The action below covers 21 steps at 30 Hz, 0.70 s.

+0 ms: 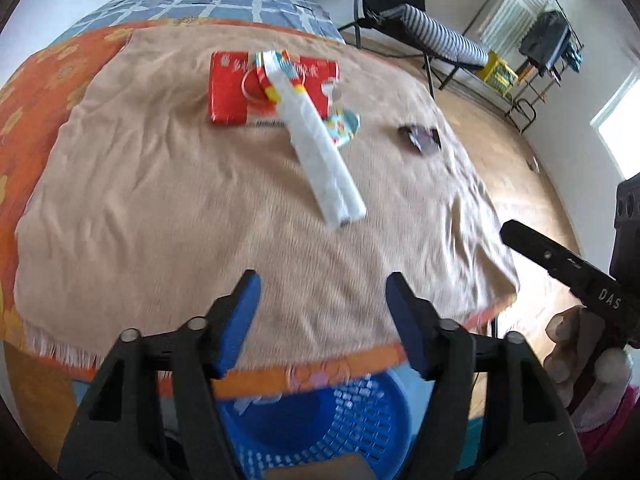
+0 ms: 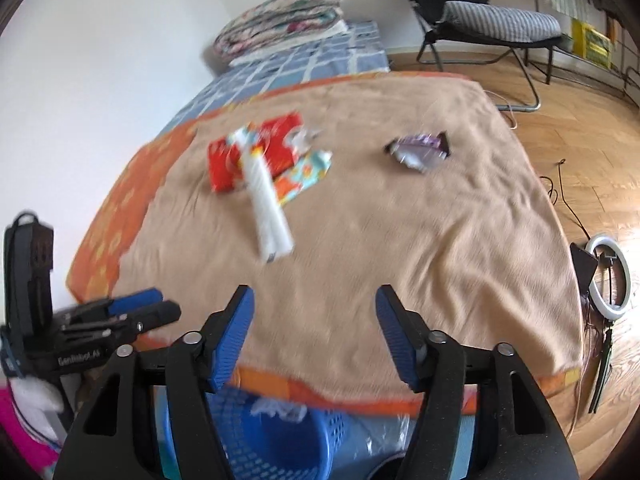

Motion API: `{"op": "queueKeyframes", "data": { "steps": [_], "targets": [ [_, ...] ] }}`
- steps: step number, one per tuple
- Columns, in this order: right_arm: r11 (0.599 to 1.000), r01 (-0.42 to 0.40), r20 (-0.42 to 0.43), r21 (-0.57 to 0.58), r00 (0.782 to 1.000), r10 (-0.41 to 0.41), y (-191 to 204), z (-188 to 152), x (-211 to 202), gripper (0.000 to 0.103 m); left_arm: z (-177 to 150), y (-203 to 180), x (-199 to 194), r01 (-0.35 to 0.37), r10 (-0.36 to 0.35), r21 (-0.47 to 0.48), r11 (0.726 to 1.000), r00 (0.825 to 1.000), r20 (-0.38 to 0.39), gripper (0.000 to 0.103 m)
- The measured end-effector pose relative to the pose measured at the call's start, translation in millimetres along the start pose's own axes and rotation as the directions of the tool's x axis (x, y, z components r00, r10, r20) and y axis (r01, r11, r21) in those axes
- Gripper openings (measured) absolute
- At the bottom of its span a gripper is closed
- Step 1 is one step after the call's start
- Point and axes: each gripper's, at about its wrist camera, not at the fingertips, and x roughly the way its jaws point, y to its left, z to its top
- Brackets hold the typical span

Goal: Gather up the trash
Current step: 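Lift both open tools from the basket back over the blanket, then grasp the long white paper strip with the left tool while the right tool grasps the chocolate wrapper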

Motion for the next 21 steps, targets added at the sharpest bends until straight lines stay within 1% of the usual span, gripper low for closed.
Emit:
{"op": "queueKeyframes", "data": {
  "steps": [1,4,9,12,14,17,19,21],
  "targets": [
    [1.0,0.003,0.019,0.012,1.0,-0.003,-4.1,6.3,0.6,0.073,5.2,-0.7,3.2,0.003,-0.003,-0.008,1.0,1.0,0.001,0.068],
    [0.998,0.03,0.052,0.055,0.998,-0.033,-16.7,28.5,10.4,0.073,22.2,-2.3,18.2,0.003,-0.003,-0.029,1.0,1.0,-0.009,0.068],
    [0.989,0.084,0.047,0.121,0.995,-0.09,-42.1,58.7,37.0,0.073,43.0,-3.8,37.4,-0.008,0.007,-0.043,0.999,1.0,-0.01,0.068],
    [0.981,0.11,0.034,0.157,0.993,-0.117,-58.8,71.1,52.8,0.073,55.2,-0.4,51.0,-0.011,0.01,-0.067,0.998,1.0,-0.019,0.068],
    [0.968,0.095,0.01,0.231,0.995,-0.1,-75.3,78.8,66.4,0.073,63.9,2.6,61.0,-0.012,0.01,-0.086,0.996,1.0,-0.025,0.068],
    [0.951,0.073,-0.009,0.301,0.997,-0.073,-87.8,88.2,81.7,0.073,74.9,7.1,73.3,-0.01,0.006,-0.116,0.993,1.0,-0.03,0.068],
    [0.942,0.076,-0.015,0.328,0.997,-0.075,-94.4,96.0,92.7,0.073,82.1,9.6,81.9,-0.011,0.006,-0.134,0.991,0.999,-0.033,0.068],
    [0.937,0.097,-0.019,0.335,0.995,-0.096,-97.6,105.1,104.2,0.073,85.5,10.7,86.9,-0.01,0.005,-0.144,0.99,0.999,-0.034,0.068]
  ]
}}
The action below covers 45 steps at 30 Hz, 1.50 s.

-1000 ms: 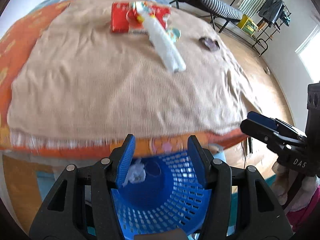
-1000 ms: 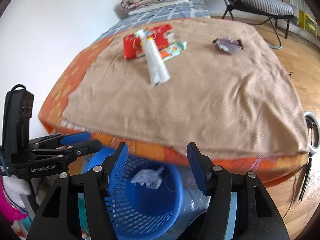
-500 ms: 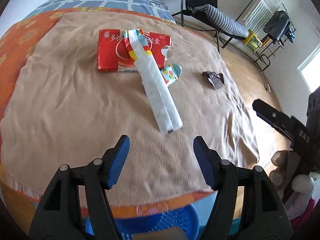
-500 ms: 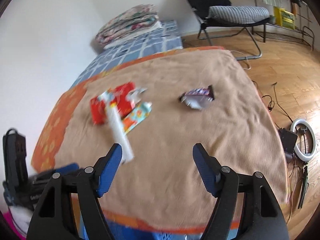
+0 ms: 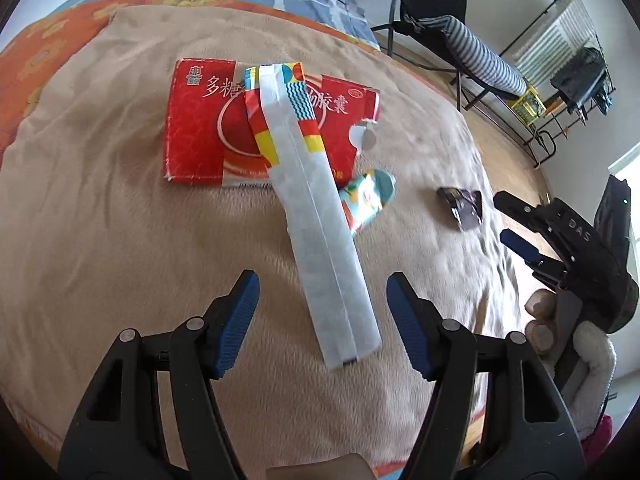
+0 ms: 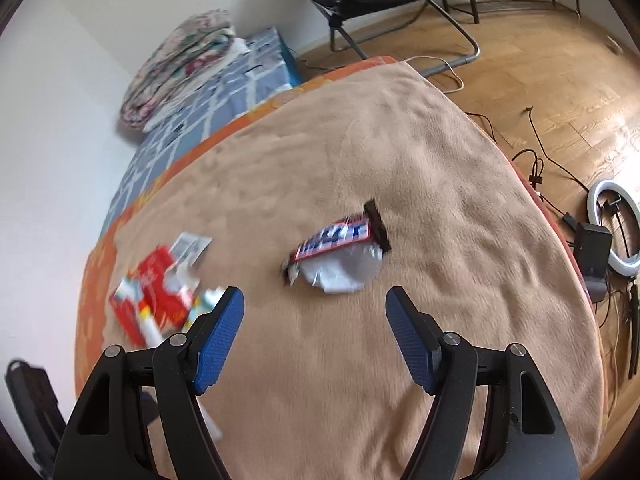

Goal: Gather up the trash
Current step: 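Grasp the long white paper strip with the left tool while the right tool grasps the chocolate wrapper, then carry the strip and wrapper over the blue basket and release both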

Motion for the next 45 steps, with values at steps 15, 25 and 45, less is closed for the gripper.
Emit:
{"op": "queueKeyframes", "data": {
  "steps": [15,25,45],
  "targets": [
    [0.991,0.109,-0.056,0.076,0.993,-0.105,-1.9,22.3,60.4,0.073,17.1,-2.9,28.0,-0.015,0.014,-0.024,1.0,1.0,-0.014,0.068],
    [0.994,0.111,-0.04,0.018,0.993,-0.11,1.5,17.5,59.8,0.07,19.5,-3.8,35.7,-0.026,0.026,0.008,1.0,1.0,-0.004,0.054],
    [0.999,0.018,0.003,-0.043,1.0,-0.018,21.8,16.5,39.5,0.01,23.1,11.3,12.7,0.044,-0.043,-0.011,0.999,0.998,0.052,0.03]
  ]
}}
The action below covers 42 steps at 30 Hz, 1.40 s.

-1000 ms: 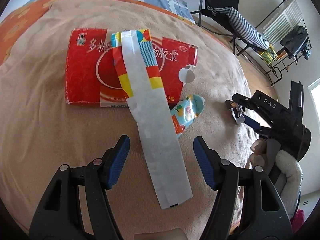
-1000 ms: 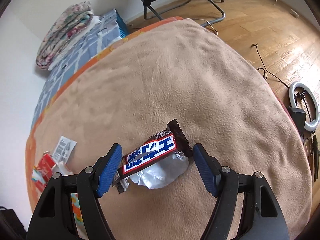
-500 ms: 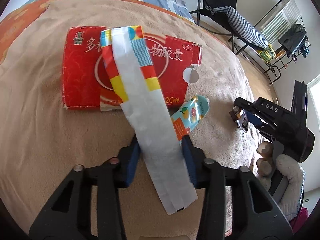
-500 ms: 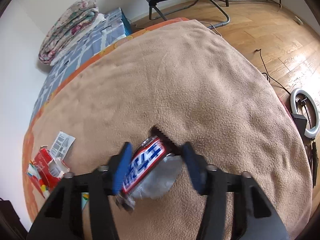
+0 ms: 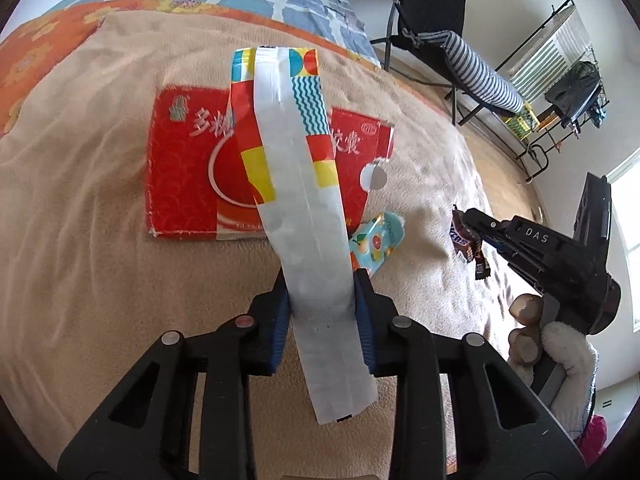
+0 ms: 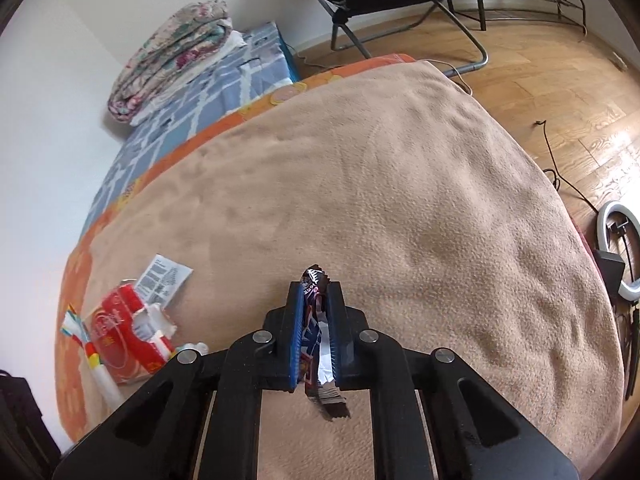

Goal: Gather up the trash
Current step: 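Carry the strip and wrapper over the blue basket and release both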

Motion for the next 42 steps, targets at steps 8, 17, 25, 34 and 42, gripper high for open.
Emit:
{"op": "queueKeyframes", "data": {
  "steps": [8,17,25,34,42],
  "targets": [
    [0.998,-0.056,0.024,-0.01,0.998,0.056,9.9,-4.3,-20.1,0.01,0.7,6.2,-23.6,0.022,-0.022,-0.001,1.0,0.999,0.037,0.029],
    [0.989,-0.115,0.032,-0.095,0.992,0.118,35.9,-26.0,-54.1,0.01,-7.9,9.2,-63.4,0.022,-0.024,0.027,0.999,0.996,0.081,0.029],
    [0.971,-0.168,0.03,-0.17,0.984,0.176,51.7,-55.7,-89.0,0.01,-32.3,3.5,-98.2,-0.009,-0.003,0.098,0.995,0.993,0.119,0.029],
    [0.94,-0.212,-0.02,-0.266,0.977,0.214,63.0,-118.2,-122.4,0.01,-77.0,-1.0,-128.7,0.017,-0.031,0.125,0.992,0.993,0.116,0.029],
    [0.914,-0.232,-0.08,-0.333,0.973,0.218,68.7,-179.9,-139.8,0.01,-127.2,4.7,-141.1,0.012,-0.025,0.143,0.99,0.996,0.088,0.029]
  ]
}}
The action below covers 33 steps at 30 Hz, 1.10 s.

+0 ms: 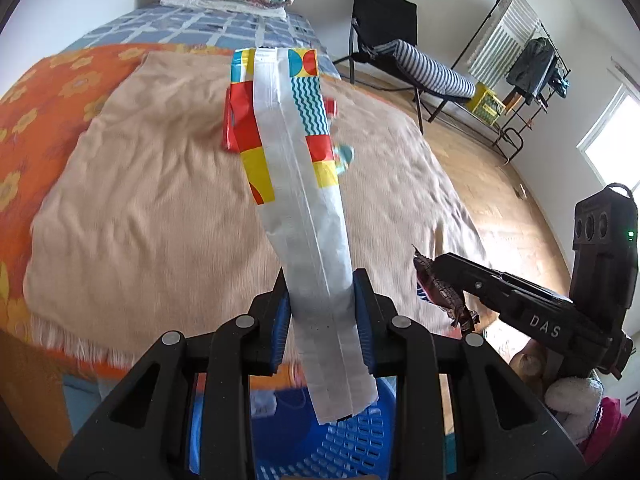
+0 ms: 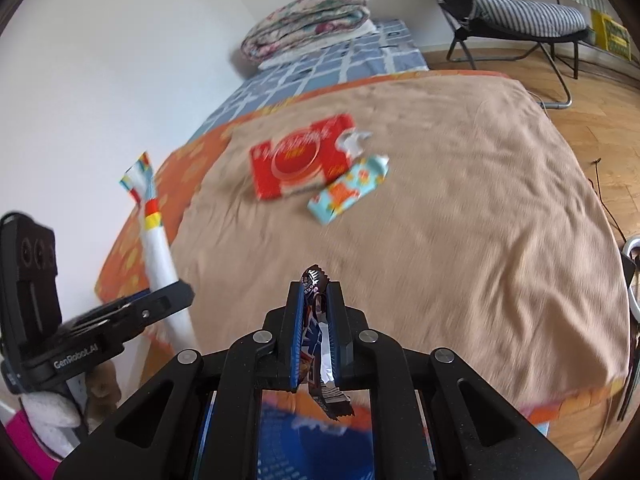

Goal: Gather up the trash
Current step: 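Carry the strip and wrapper over the blue basket and release both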

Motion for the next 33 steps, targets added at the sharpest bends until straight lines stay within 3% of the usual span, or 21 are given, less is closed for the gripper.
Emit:
{"op": "queueKeyframes", "data": {
  "steps": [12,33],
  "targets": [
    [0.998,-0.028,-0.062,-0.054,0.998,0.025,28.1,-62.4,-7.7,0.01,-64.7,7.1,-9.4,-0.042,0.043,0.025,0.999,0.998,-0.04,0.029],
    [0.996,-0.026,-0.19,-0.082,0.982,0.01,36.6,-119.4,8.7,0.01,-118.2,14.3,4.4,-0.076,0.081,0.041,0.996,0.989,-0.128,0.029]
  ]
}}
